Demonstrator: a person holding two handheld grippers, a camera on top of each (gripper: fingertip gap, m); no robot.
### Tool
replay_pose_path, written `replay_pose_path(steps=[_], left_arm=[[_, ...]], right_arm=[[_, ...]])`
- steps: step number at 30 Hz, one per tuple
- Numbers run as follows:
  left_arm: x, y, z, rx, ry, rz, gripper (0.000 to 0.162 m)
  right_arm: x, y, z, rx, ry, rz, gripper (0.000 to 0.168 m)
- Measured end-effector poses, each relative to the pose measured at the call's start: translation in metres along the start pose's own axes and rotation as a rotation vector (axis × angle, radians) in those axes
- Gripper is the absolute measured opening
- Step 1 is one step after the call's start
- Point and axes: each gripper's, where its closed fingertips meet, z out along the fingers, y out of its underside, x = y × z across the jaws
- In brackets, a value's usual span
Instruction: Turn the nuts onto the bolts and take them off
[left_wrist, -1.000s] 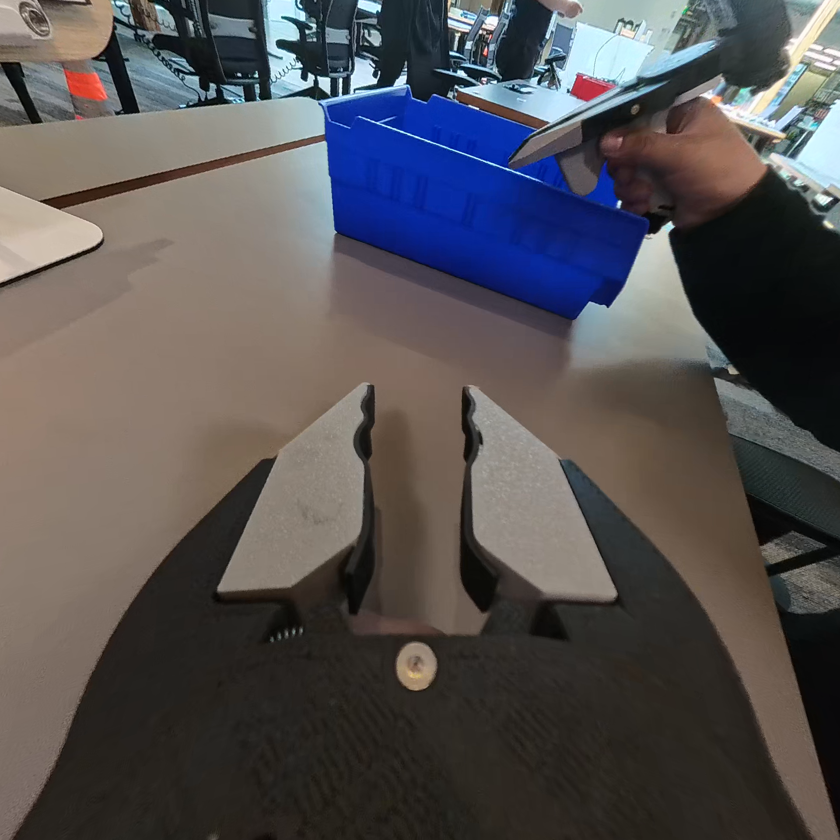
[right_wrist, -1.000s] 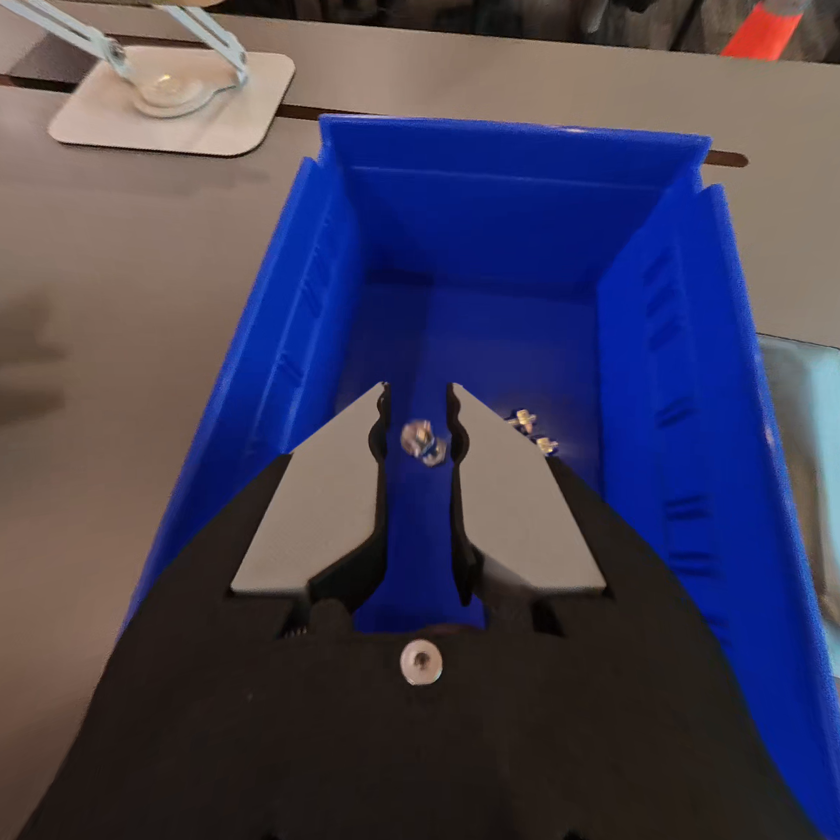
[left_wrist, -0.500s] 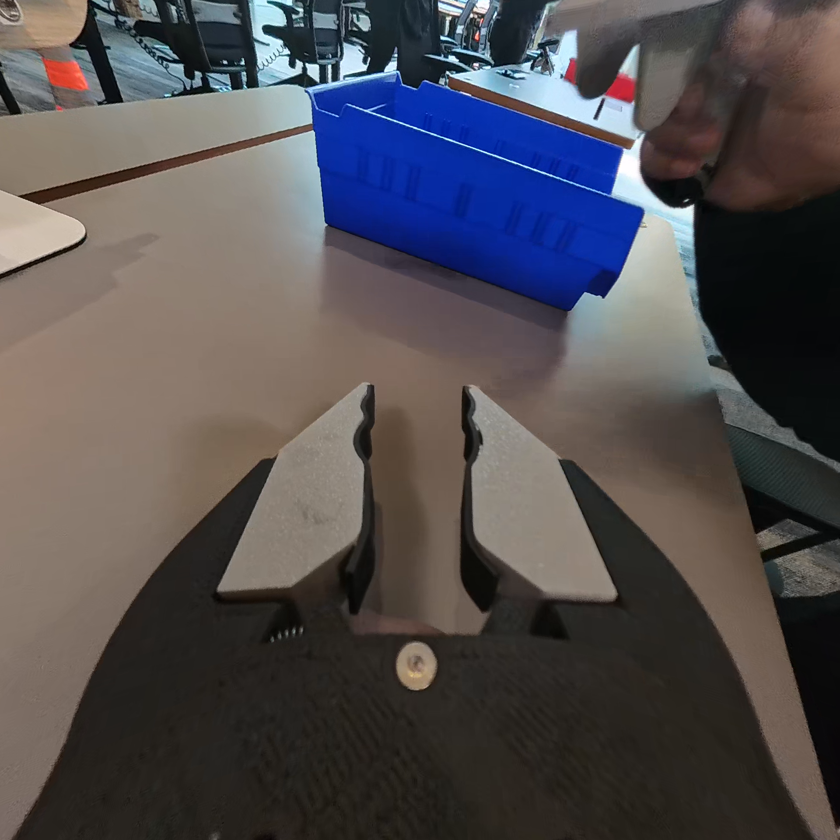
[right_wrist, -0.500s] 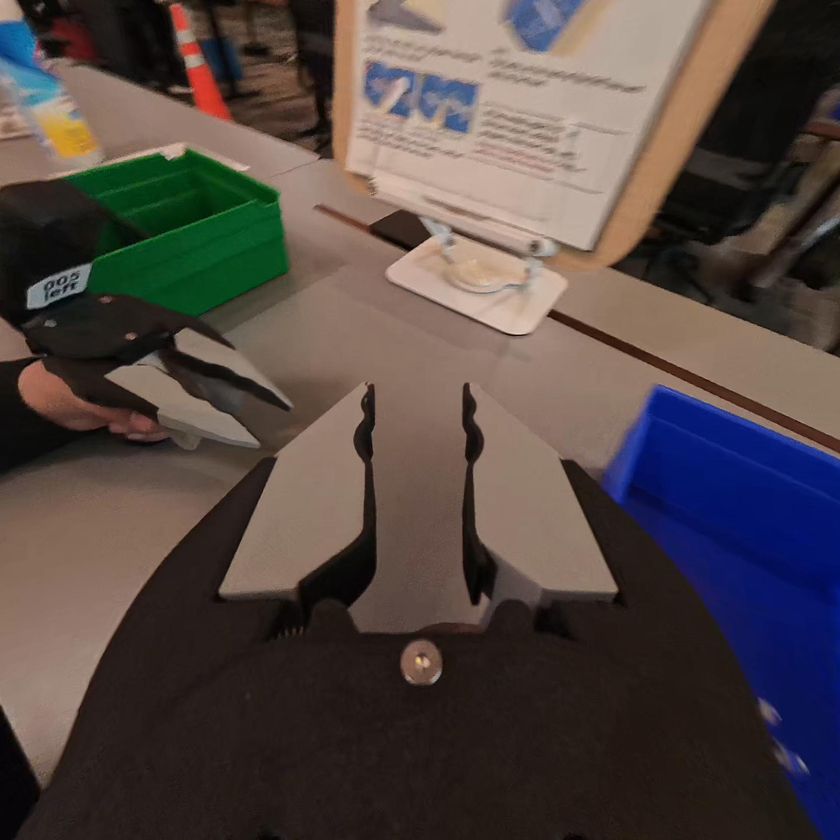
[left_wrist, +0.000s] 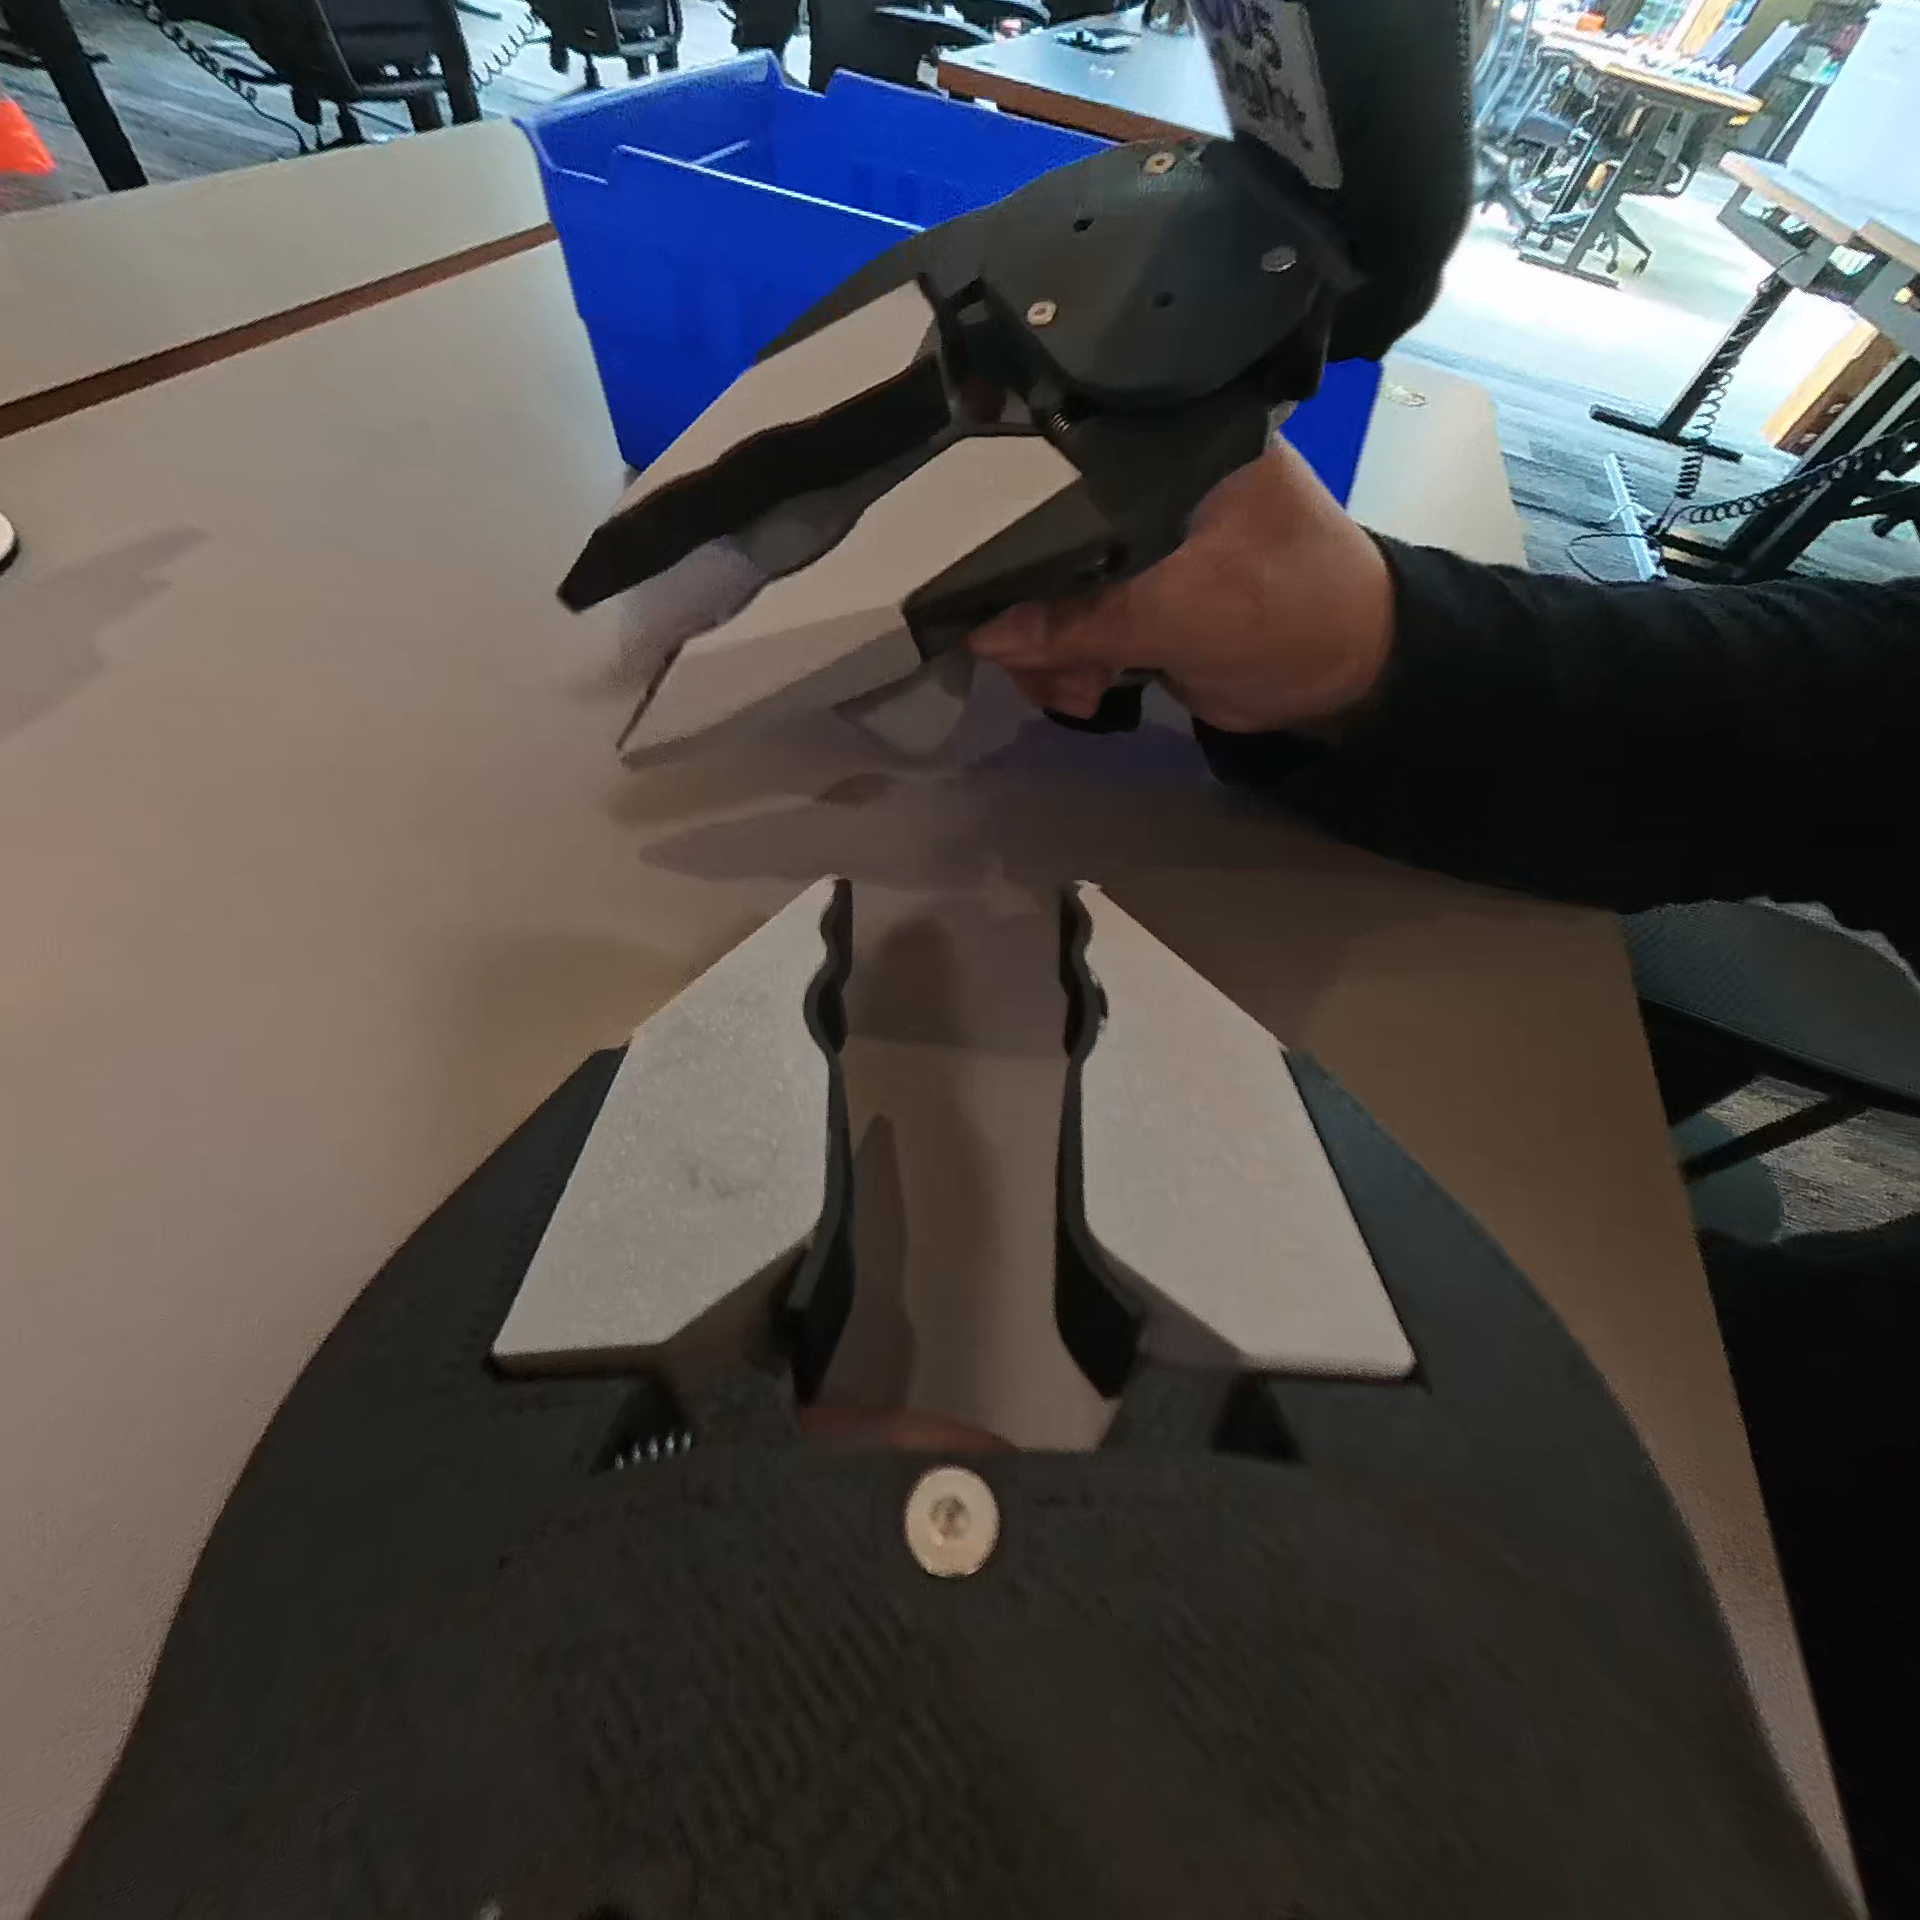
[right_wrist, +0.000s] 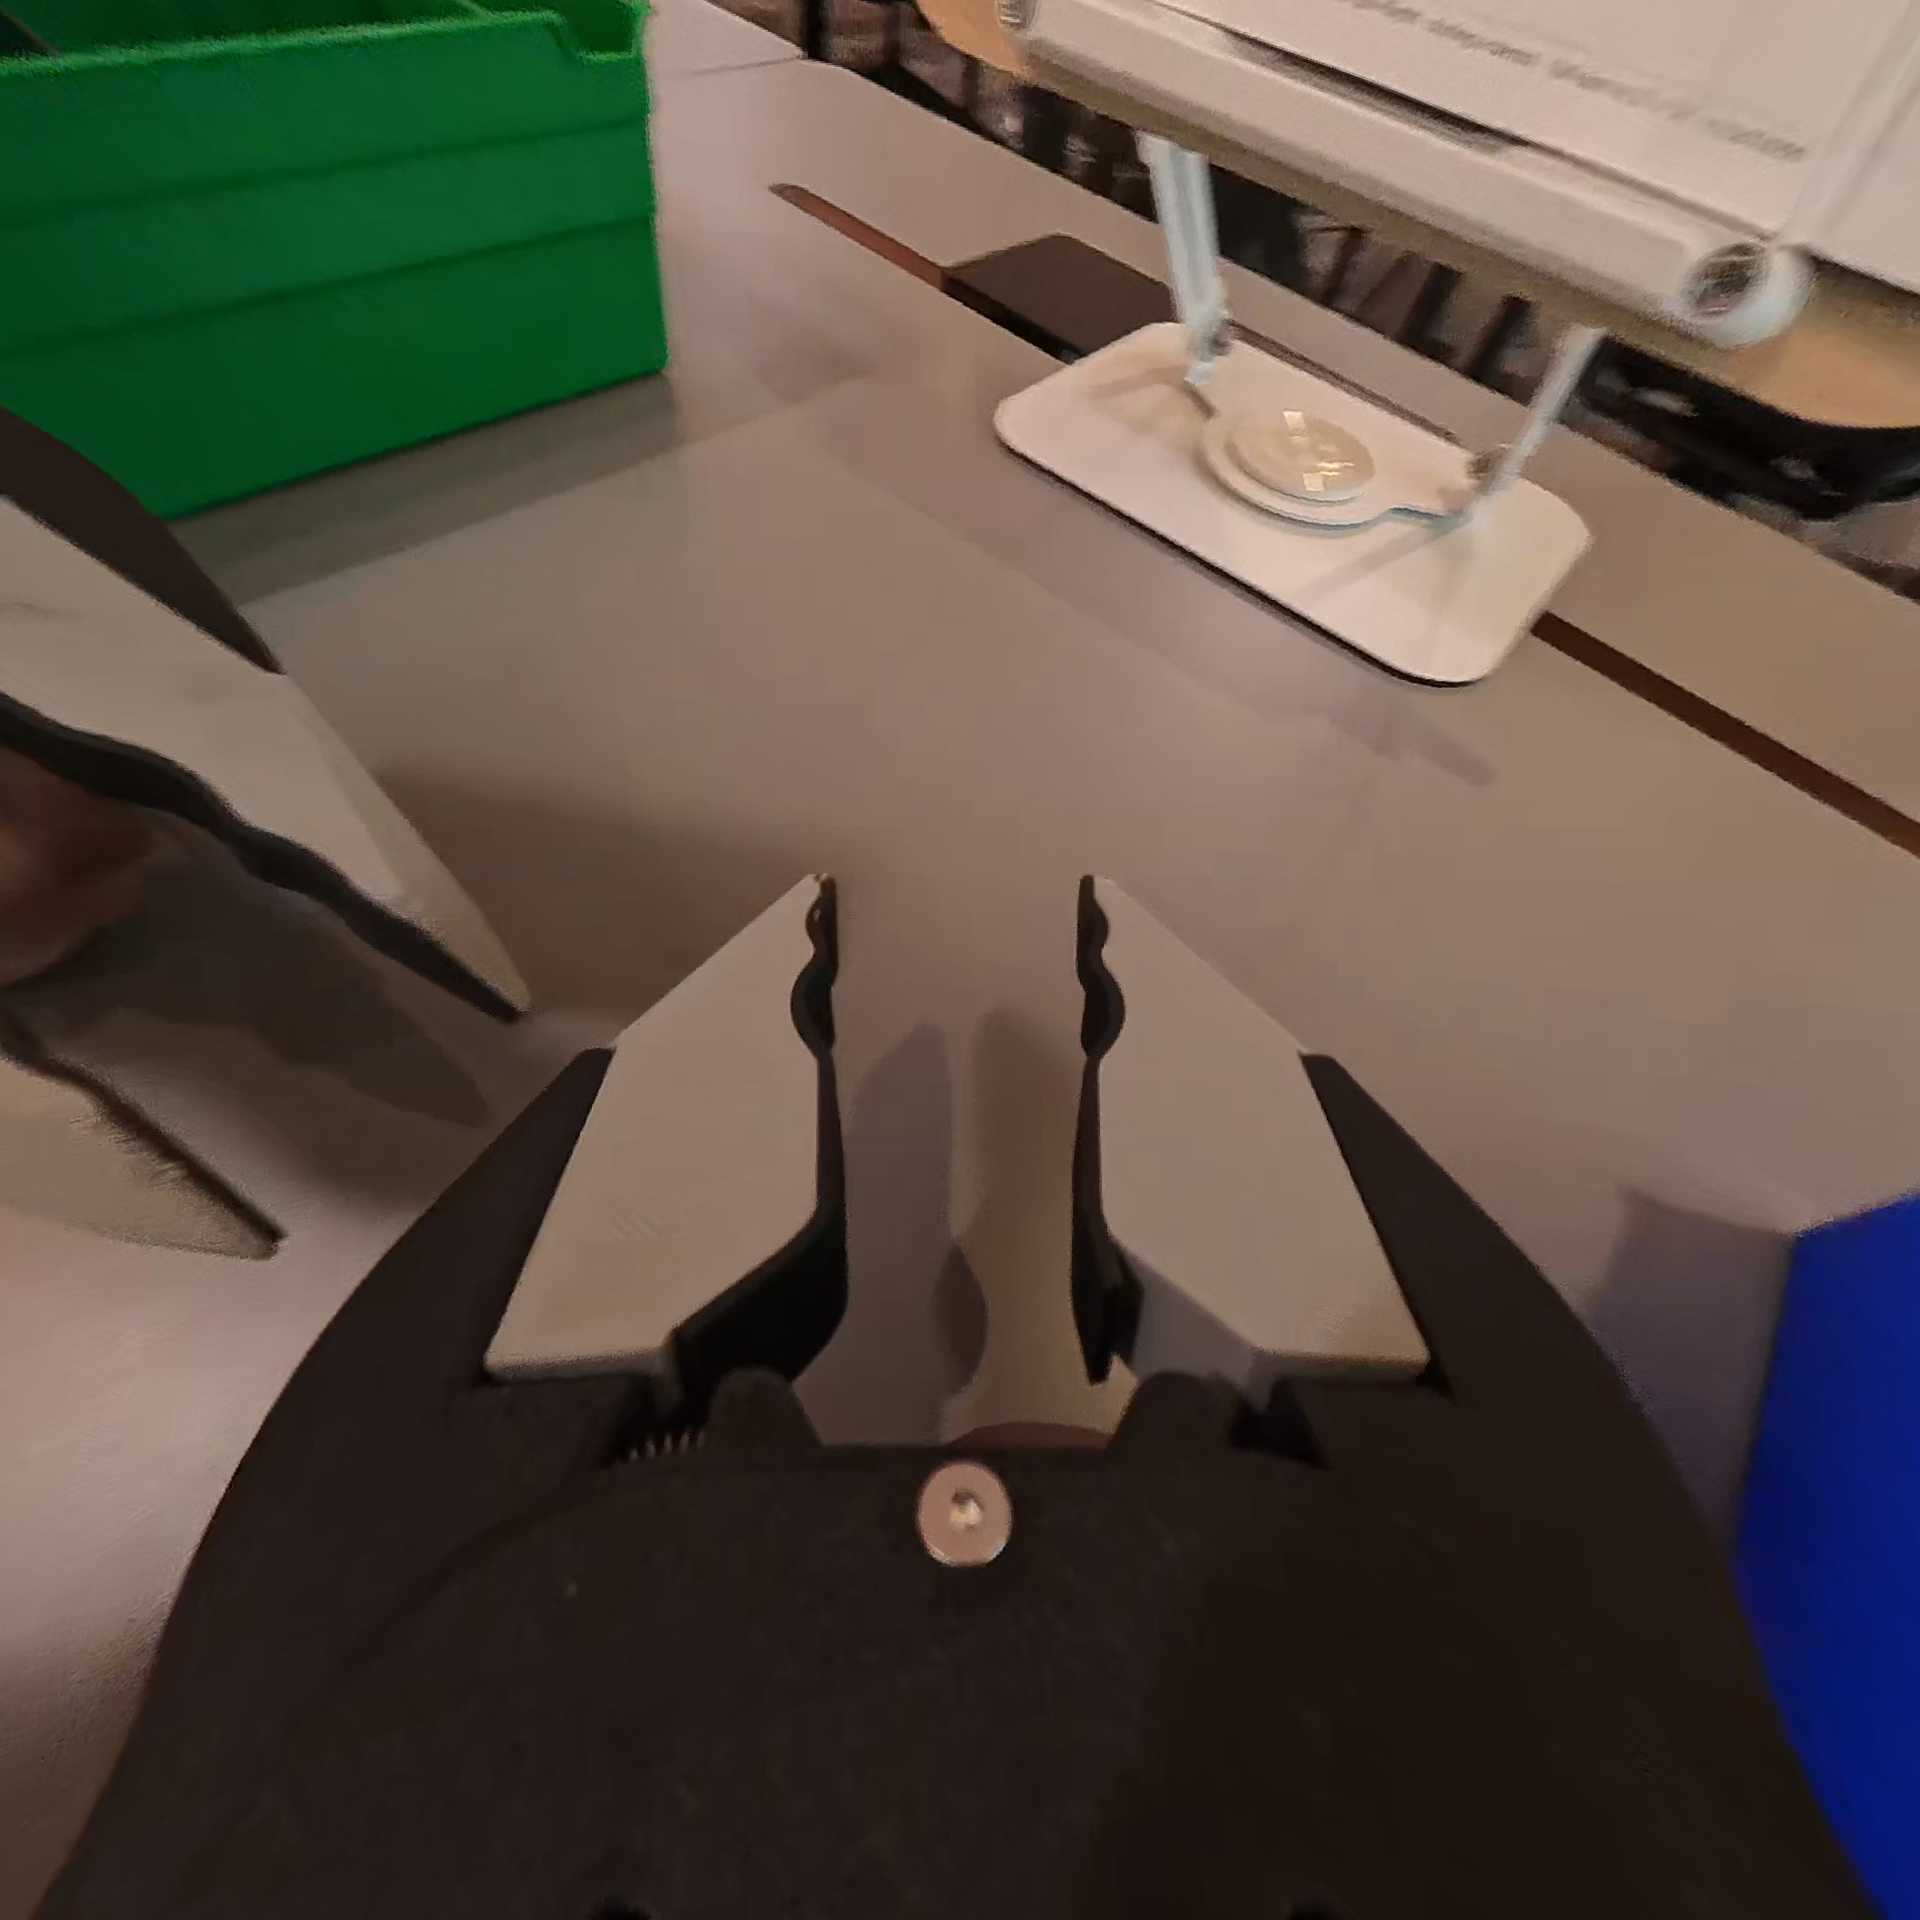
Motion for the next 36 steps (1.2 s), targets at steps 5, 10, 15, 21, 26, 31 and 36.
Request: replay_pose_path(steps=[5, 10, 15, 21, 26, 31, 36], left_arm=[[0.003, 0.0, -0.003, -0.004, 0.01, -0.042, 0.038], [0.006, -0.005, -0.008, 0.038, 0.049, -0.131, 0.037], [0.01, -0.008, -0.007, 0.059, 0.094, -0.175, 0.037], [0.006, -0.042, -0.045, 0.18, 0.045, -0.179, 0.038], [-0.02, -0.066, -0.138, 0.138, -0.155, -0.067, 0.039], [-0.06, -0.027, -0.253, -0.241, -0.286, -0.005, 0.035], [-0.127, 0.068, -0.334, -0.723, -0.451, -0.007, 0.024]], right_arm=[[-0.033, 0.015, 0.004, -0.078, -0.139, -0.026, 0.052], [-0.051, 0.022, 0.003, -0.109, -0.17, -0.085, 0.052], [-0.057, 0.029, 0.003, -0.124, -0.224, -0.063, 0.052], [-0.055, 0.032, 0.001, -0.124, -0.24, -0.033, 0.052], [-0.062, 0.027, -0.006, -0.098, -0.246, -0.059, 0.051], [-0.07, 0.023, -0.01, -0.077, -0.244, -0.093, 0.051], [-0.078, 0.019, -0.012, -0.064, -0.249, -0.129, 0.051]])
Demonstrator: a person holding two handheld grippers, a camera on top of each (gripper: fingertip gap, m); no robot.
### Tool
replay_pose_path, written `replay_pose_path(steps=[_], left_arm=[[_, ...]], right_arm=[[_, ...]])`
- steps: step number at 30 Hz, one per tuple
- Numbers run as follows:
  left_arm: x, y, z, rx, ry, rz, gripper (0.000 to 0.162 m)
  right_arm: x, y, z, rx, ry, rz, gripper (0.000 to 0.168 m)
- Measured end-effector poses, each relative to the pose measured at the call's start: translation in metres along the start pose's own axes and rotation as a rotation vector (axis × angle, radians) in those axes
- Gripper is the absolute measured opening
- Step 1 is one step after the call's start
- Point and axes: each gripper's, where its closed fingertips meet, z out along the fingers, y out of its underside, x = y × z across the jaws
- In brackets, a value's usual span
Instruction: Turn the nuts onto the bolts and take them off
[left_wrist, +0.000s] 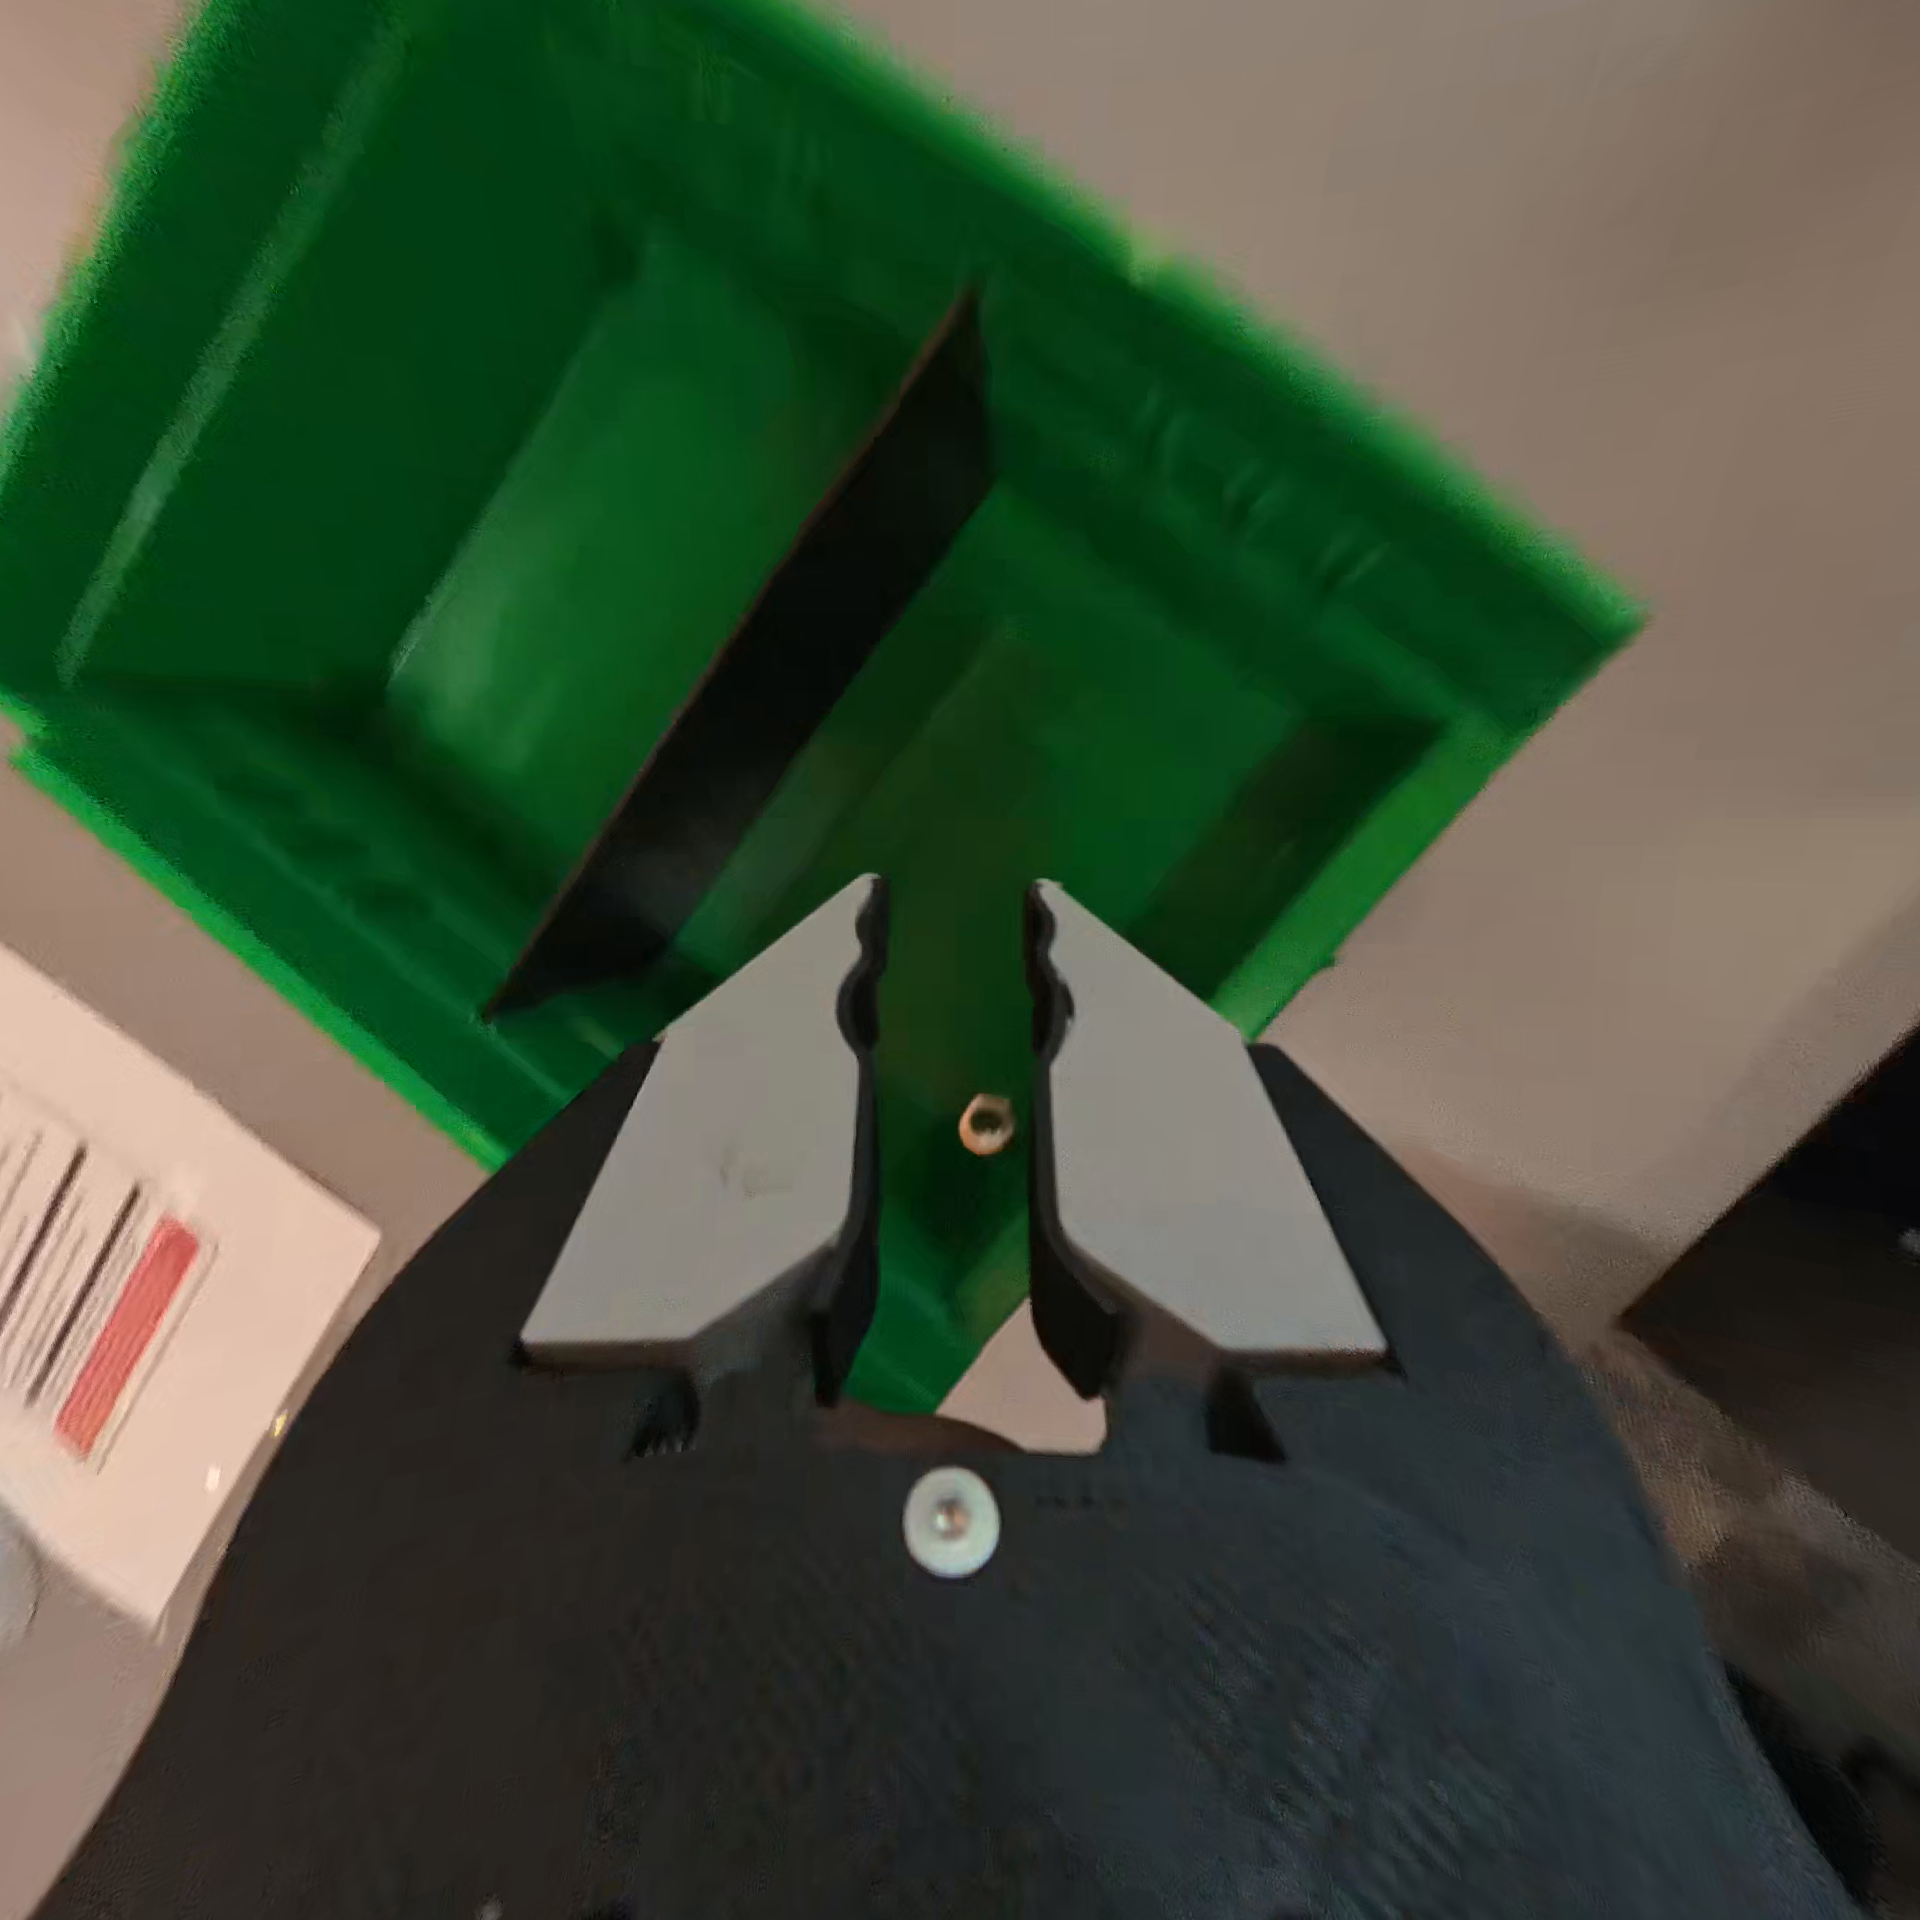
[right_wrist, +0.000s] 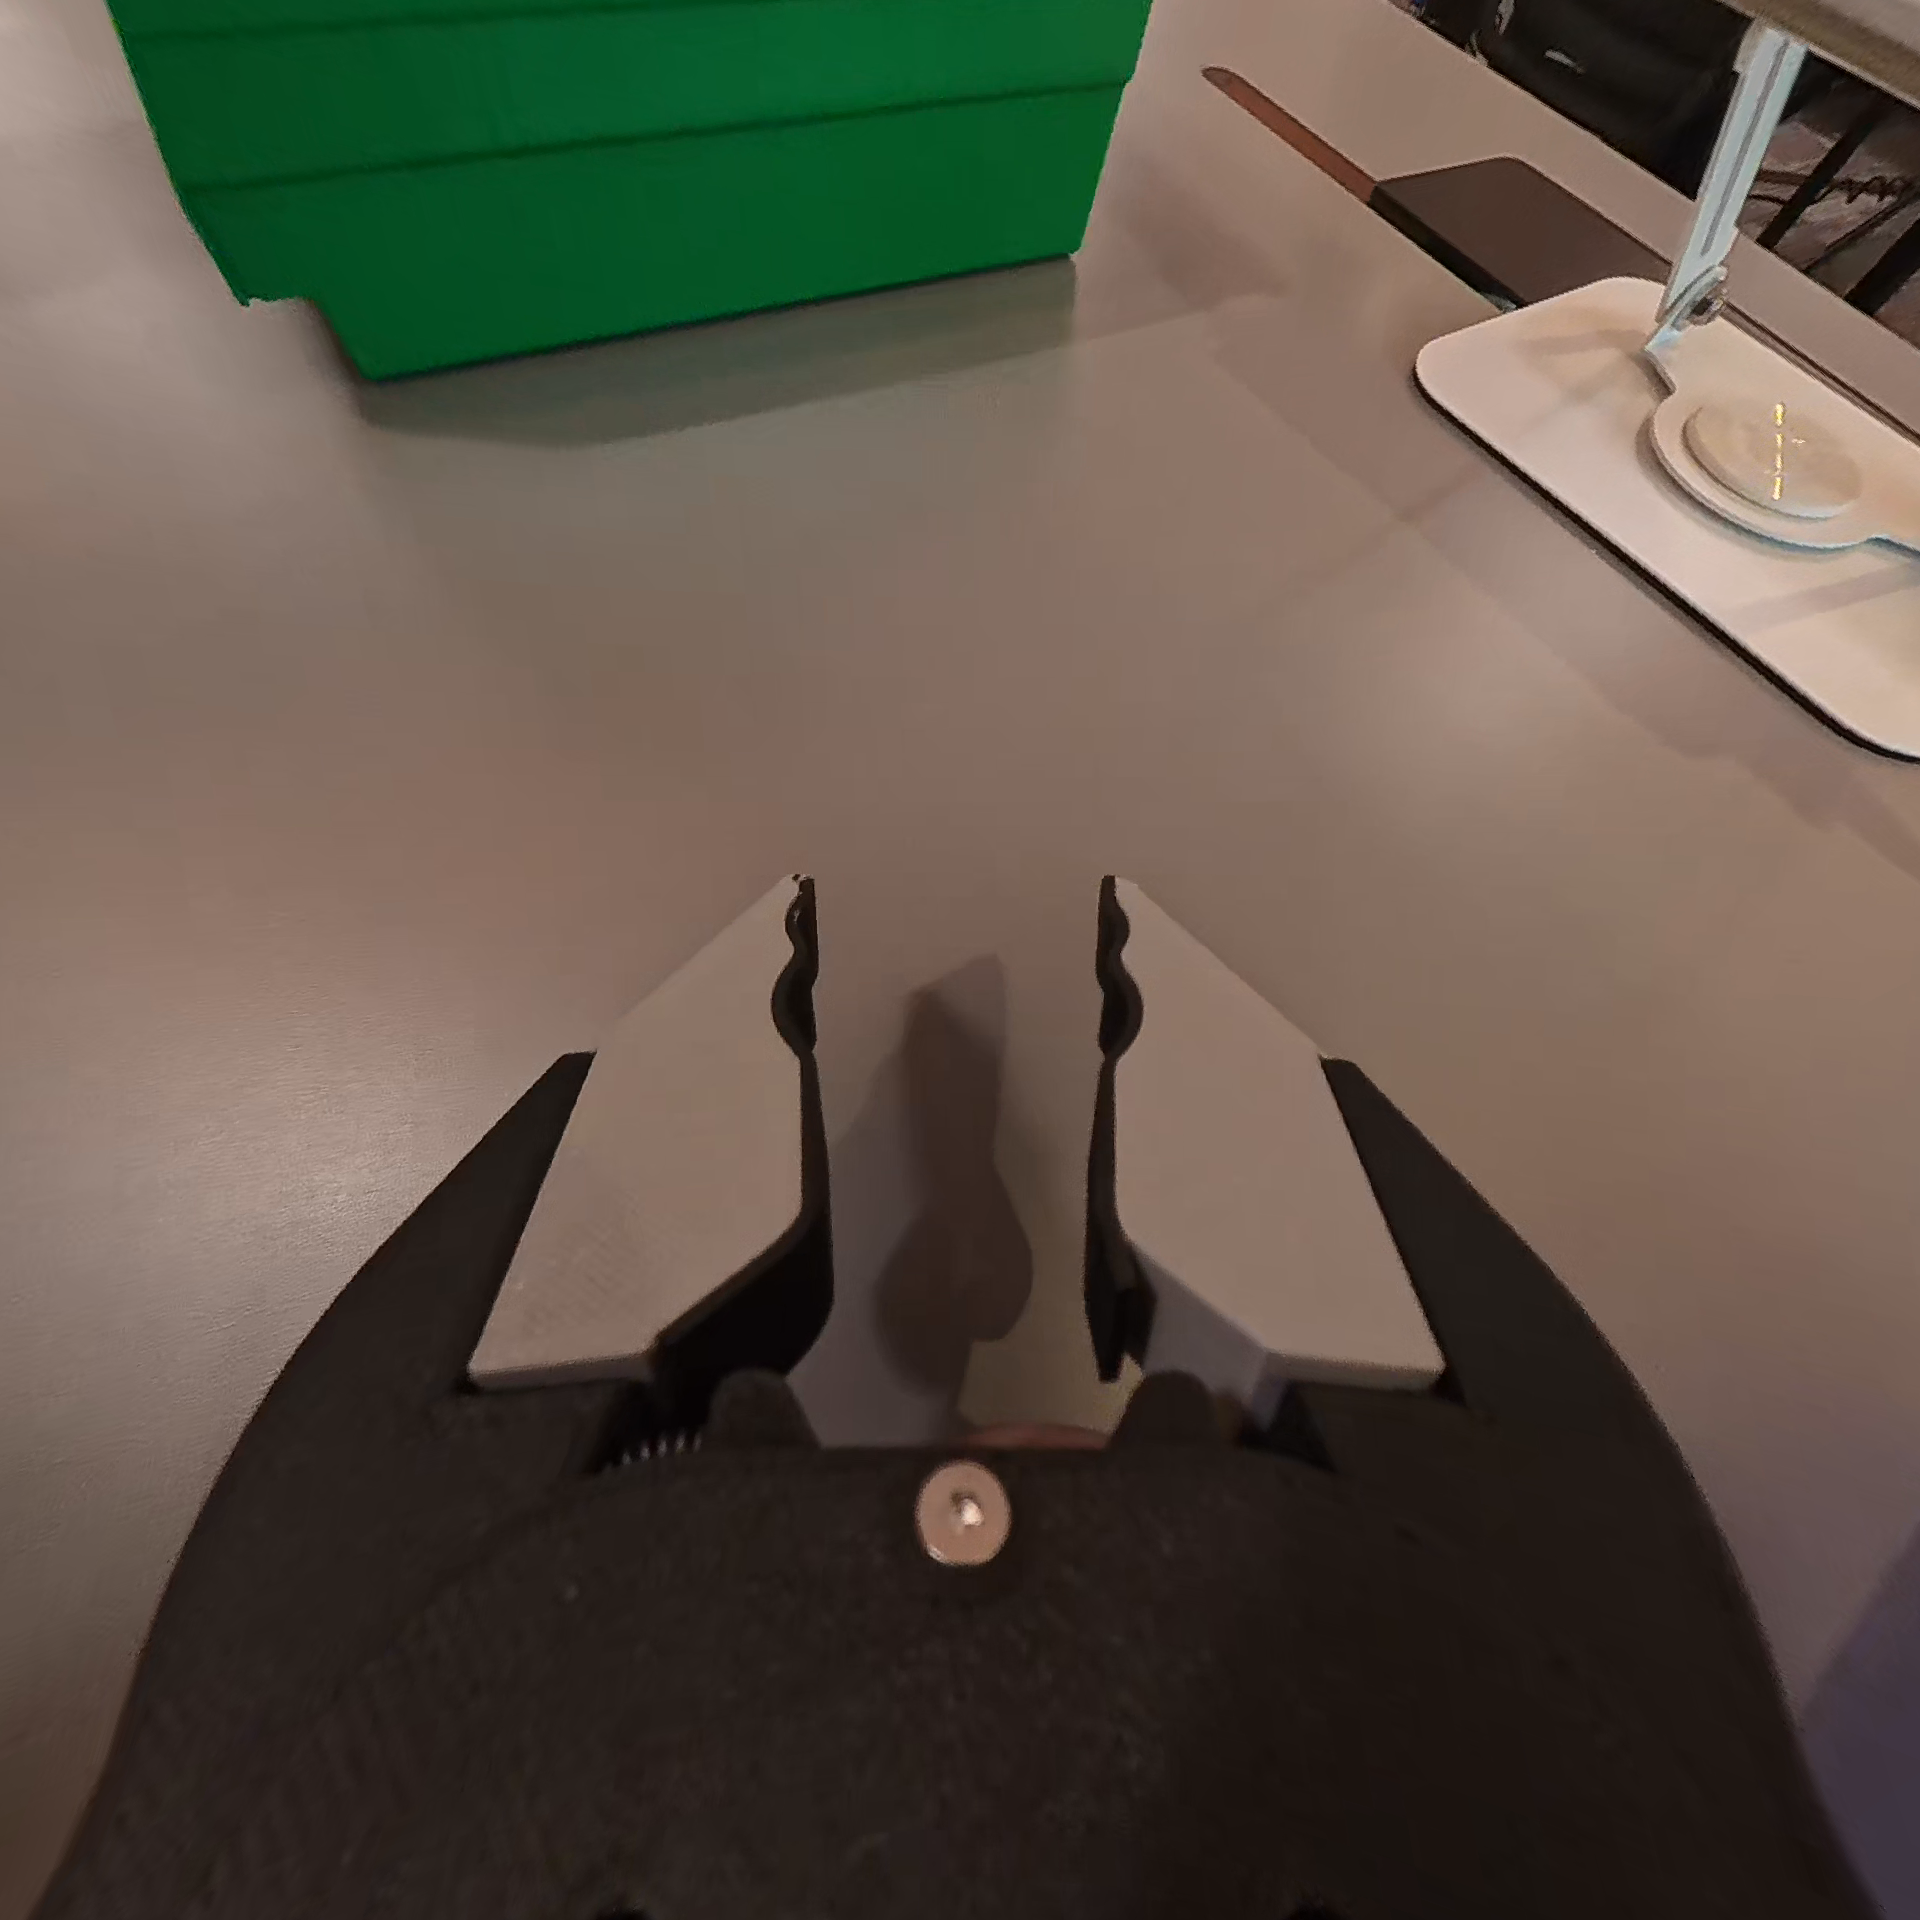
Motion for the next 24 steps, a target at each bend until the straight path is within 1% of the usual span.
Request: replay_pose_path(steps=[2, 3, 4, 6, 8, 13, 16, 17, 19, 22, 23, 24], left_arm=[[-0.005, 0.027, 0.012, -0.117, 0.027, 0.014, 0.022], [-0.007, 0.037, 0.015, -0.159, 0.024, 0.04, 0.019], [-0.007, 0.045, 0.018, -0.202, 0.025, 0.063, 0.019], [-0.002, 0.058, 0.022, -0.289, 0.047, 0.101, 0.026], [-0.003, 0.068, 0.028, -0.37, 0.037, 0.152, 0.027], [-0.003, 0.094, 0.039, -0.566, 0.081, 0.226, 0.03], [-0.003, 0.1, 0.047, -0.617, 0.11, 0.245, 0.03], [-0.001, 0.1, 0.048, -0.622, 0.131, 0.245, 0.028], [-0.002, 0.099, 0.053, -0.624, 0.125, 0.251, 0.032], [-0.007, 0.105, 0.054, -0.675, 0.104, 0.293, 0.031], [-0.01, 0.104, 0.054, -0.676, 0.092, 0.299, 0.034], [-0.011, 0.101, 0.056, -0.663, 0.081, 0.294, 0.028]], right_arm=[[-0.003, -0.001, 0.0, 0.0, -0.002, -0.011, 0.051], [-0.004, -0.001, 0.0, -0.001, -0.004, -0.015, 0.051], [-0.005, 0.0, 0.0, -0.003, -0.004, -0.016, 0.051], [-0.006, 0.001, 0.001, -0.008, -0.009, -0.015, 0.052], [-0.008, 0.002, 0.002, -0.012, -0.022, -0.01, 0.051], [-0.012, 0.004, 0.005, -0.021, -0.053, 0.005, 0.051], [-0.01, 0.004, 0.005, -0.021, -0.055, 0.017, 0.051], [-0.009, 0.004, 0.005, -0.019, -0.055, 0.023, 0.051], [-0.007, 0.004, 0.004, -0.016, -0.055, 0.035, 0.051], [-0.006, 0.005, 0.004, -0.015, -0.059, 0.05, 0.051], [-0.006, 0.005, 0.005, -0.015, -0.06, 0.052, 0.05], [-0.006, 0.005, 0.005, -0.015, -0.061, 0.051, 0.05]])
